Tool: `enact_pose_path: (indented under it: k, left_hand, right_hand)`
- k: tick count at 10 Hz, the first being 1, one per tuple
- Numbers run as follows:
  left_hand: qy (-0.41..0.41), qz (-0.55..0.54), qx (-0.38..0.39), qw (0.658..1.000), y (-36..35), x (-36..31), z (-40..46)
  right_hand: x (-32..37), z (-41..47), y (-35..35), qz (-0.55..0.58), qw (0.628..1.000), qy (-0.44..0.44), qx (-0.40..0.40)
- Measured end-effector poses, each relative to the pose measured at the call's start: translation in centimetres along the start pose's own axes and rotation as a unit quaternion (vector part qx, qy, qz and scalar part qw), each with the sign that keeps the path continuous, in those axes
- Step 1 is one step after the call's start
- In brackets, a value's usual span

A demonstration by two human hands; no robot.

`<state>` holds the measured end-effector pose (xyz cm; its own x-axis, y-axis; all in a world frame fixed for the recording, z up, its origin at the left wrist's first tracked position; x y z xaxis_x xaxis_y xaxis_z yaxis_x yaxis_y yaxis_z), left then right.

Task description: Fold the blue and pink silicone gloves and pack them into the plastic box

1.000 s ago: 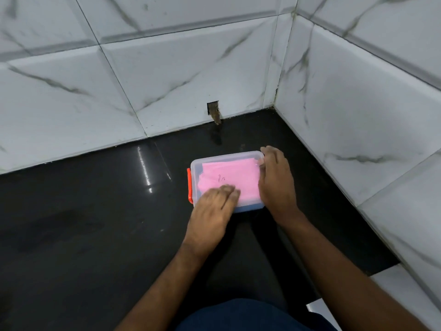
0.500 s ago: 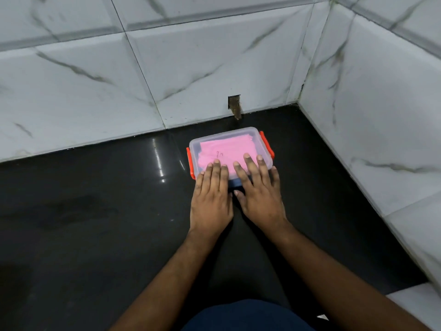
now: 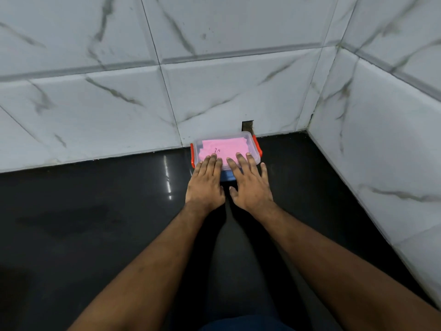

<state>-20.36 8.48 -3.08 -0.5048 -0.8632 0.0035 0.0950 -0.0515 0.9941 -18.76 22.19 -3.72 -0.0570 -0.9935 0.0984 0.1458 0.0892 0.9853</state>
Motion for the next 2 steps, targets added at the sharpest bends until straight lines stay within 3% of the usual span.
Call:
enact_pose_path:
  k: [1,2]
  left_hand:
    - [0.000,-0.040,0.014,0.999,1.3,-0.1,0.5]
    - [-0.005,-0.028,-0.034,0.999,5.1,0.3,2.4]
  right_hand:
    - [0.2,0.2,1.7,-0.015,0.999,0.006,-0.030]
    - [0.2,1.6,5.9,-0.010,0.994,-0.017,-0.108]
Point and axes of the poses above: each hand's wrist, its own z-axis towards the middle knuckle, its own y-axis out of the back of the hand, x = y × z, the point moved 5 cm from there along z, towards the middle knuckle, and after that the axes turned 9 degrees about -y, right-handed, at the moved point
